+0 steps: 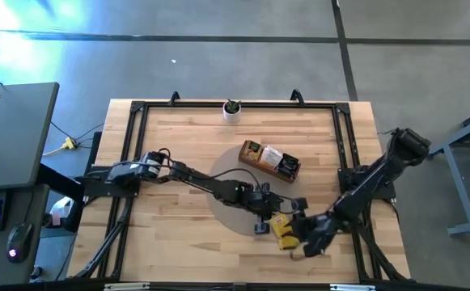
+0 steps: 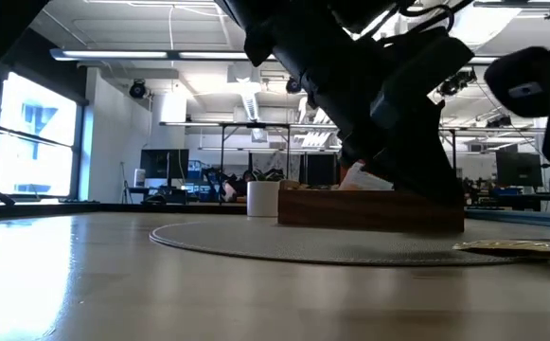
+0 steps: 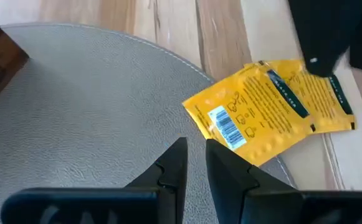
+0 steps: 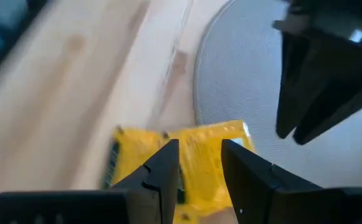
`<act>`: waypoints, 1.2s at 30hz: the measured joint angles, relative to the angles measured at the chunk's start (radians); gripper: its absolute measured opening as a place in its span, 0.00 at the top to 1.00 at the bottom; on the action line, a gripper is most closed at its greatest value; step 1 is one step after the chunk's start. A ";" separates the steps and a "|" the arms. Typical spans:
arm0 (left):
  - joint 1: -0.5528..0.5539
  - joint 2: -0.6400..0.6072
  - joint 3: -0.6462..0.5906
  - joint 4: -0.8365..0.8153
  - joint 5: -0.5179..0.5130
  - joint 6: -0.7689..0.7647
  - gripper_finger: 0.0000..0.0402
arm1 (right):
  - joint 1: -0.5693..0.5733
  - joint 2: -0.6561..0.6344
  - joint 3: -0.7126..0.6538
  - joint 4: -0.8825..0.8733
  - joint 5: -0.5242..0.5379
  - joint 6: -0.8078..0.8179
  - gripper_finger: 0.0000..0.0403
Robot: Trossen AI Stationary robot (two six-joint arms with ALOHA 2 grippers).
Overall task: Pick & Place Tea
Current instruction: Put the top yellow tea bag into the left section of the wooden organizer
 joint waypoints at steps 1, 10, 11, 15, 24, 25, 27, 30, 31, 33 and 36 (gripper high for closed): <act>0.000 0.000 0.000 0.000 -0.006 -0.001 0.86 | 0.021 0.011 -0.001 -0.005 0.037 -0.057 0.71; 0.004 0.051 -0.003 0.020 -0.015 -0.030 0.86 | 0.080 0.181 -0.002 0.121 0.024 -0.234 0.71; 0.005 0.049 0.002 0.018 -0.008 -0.032 0.86 | 0.080 0.193 -0.002 0.124 0.026 -0.231 0.71; 0.010 0.074 0.001 0.067 0.057 -0.057 0.86 | 0.078 0.224 -0.002 0.120 0.082 -0.236 0.71; 0.018 0.092 0.004 0.087 0.117 -0.087 0.86 | 0.067 0.229 -0.002 0.094 0.210 -0.320 0.71; 0.018 0.092 0.004 0.093 0.117 -0.087 0.86 | 0.065 0.229 -0.002 0.094 0.219 -0.329 0.71; 0.018 0.093 0.003 0.104 0.126 -0.087 0.86 | 0.061 0.229 -0.002 0.094 0.238 -0.344 0.71; 0.017 0.094 0.003 0.106 0.137 -0.087 0.86 | 0.061 0.226 -0.003 0.093 0.241 -0.348 0.71; 0.016 0.094 0.003 0.106 0.145 -0.087 0.86 | 0.061 0.222 -0.003 0.094 0.240 -0.340 0.71; 0.021 0.094 0.003 0.107 0.179 -0.091 0.86 | 0.067 0.217 -0.003 0.096 0.235 -0.319 0.71; 0.030 0.090 0.001 0.112 0.229 -0.124 0.86 | 0.085 0.216 -0.002 0.094 0.239 -0.304 0.71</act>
